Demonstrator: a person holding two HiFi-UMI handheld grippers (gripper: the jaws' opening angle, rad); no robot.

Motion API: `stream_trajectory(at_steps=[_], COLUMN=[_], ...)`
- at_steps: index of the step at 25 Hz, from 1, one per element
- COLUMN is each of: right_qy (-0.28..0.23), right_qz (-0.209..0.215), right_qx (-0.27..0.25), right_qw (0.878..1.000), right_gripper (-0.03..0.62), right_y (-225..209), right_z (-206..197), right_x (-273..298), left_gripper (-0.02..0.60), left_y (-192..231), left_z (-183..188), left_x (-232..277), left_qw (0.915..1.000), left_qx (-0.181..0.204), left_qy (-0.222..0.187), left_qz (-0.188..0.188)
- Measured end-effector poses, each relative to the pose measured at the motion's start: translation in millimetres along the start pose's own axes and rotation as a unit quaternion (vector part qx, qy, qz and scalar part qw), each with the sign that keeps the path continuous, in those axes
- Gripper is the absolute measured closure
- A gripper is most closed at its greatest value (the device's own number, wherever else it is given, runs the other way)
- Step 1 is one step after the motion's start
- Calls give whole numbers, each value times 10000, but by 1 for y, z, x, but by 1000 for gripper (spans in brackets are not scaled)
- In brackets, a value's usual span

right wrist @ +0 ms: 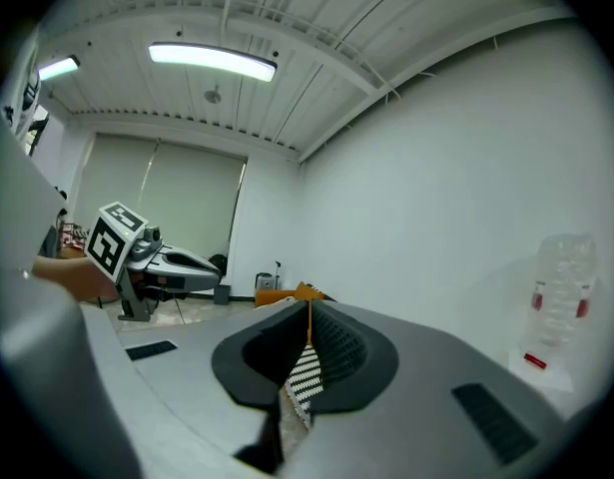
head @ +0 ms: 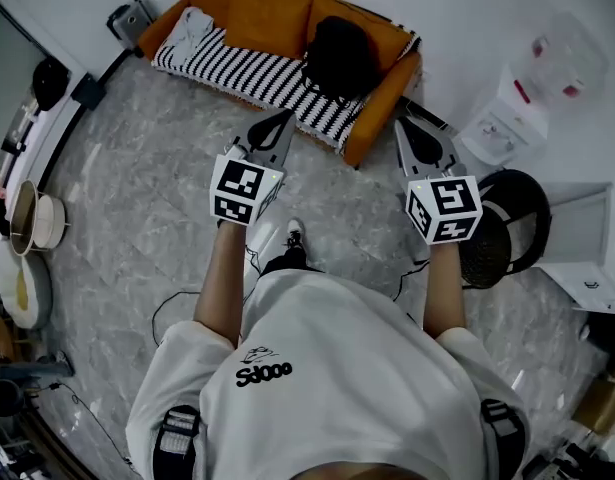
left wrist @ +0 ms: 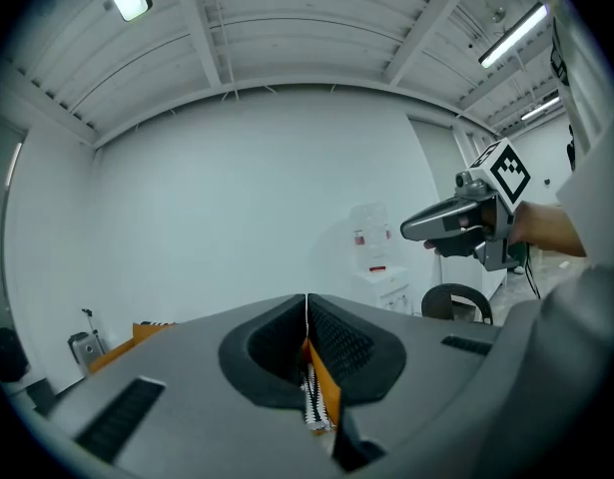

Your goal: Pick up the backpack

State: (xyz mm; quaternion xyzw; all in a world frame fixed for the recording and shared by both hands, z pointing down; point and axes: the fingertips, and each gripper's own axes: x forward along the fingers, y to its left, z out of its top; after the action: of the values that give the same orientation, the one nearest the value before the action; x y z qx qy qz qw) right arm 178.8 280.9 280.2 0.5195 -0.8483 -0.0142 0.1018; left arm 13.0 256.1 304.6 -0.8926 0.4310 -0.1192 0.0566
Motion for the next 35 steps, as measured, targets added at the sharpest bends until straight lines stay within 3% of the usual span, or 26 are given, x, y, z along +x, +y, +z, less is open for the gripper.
stream_trajectory(at_steps=[12, 20, 27, 35], right_qy=[91, 207, 207, 304], right_qz=[-172, -239, -130, -366], right_qx=[79, -90, 187, 496], right_qw=[9998, 9995, 9995, 9976], right_gripper=[559, 559, 559, 560], right_y=[-38, -35, -27, -30], right_z=[21, 24, 28, 25], right_x=[124, 174, 217, 259], left_gripper=[557, 557, 557, 557], left_y=[102, 144, 182, 221], left_z=[-2, -17, -34, -42], left_x=[92, 116, 136, 160], left_qw=[9996, 9992, 9986, 9971], left_qx=[-128, -215, -271, -251], left_qy=[50, 36, 48, -38], left_qz=[-236, -338, -457, -721])
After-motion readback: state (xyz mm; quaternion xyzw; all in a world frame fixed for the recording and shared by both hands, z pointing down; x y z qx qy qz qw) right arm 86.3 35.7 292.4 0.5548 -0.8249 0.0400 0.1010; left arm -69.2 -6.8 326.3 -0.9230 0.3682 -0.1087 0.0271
